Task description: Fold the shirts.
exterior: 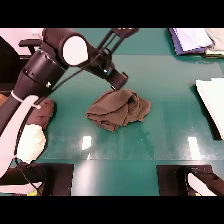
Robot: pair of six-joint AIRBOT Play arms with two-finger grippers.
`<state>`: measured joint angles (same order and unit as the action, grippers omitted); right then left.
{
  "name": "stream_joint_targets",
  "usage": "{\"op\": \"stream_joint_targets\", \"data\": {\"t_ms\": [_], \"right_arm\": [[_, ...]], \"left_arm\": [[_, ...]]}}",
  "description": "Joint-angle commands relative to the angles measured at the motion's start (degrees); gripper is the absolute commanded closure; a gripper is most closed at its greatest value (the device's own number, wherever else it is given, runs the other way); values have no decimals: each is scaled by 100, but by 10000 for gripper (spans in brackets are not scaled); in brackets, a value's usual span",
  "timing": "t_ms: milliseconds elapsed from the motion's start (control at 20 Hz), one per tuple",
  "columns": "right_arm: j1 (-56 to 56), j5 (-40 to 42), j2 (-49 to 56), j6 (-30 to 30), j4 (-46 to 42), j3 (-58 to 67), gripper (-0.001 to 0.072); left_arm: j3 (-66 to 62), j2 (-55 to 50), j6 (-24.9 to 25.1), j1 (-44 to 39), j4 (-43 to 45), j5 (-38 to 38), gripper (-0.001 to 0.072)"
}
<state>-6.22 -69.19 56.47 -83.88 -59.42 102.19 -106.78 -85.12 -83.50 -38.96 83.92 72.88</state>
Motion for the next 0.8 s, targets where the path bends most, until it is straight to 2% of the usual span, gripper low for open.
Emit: {"op": "stream_joint_targets", "data": {"t_ms": [0, 100, 250, 500, 650, 750], "right_arm": [[0, -48, -2, -2, -70, 24, 694], [0, -142, -2, -2, -72, 20, 694], [-2, -264, -2, -2, -74, 20, 694], [-2, -264, 2, -4, -61, 17, 695], [-2, -306, 2, -4, -61, 13, 694], [-2, -306, 11, -4, -59, 15, 694]], "left_arm": [[15, -61, -352, 776, -170, 568, 31], [400, 142, -356, 1329, -339, 704, 31], [1912, 861, -378, 1873, -905, 319, 31], [5060, 2142, -905, 2068, -1250, -1067, 31], [6074, 2238, -1222, 2065, -1379, -1805, 30], [6474, 2210, -1200, 2065, -1864, -2494, 30]]}}
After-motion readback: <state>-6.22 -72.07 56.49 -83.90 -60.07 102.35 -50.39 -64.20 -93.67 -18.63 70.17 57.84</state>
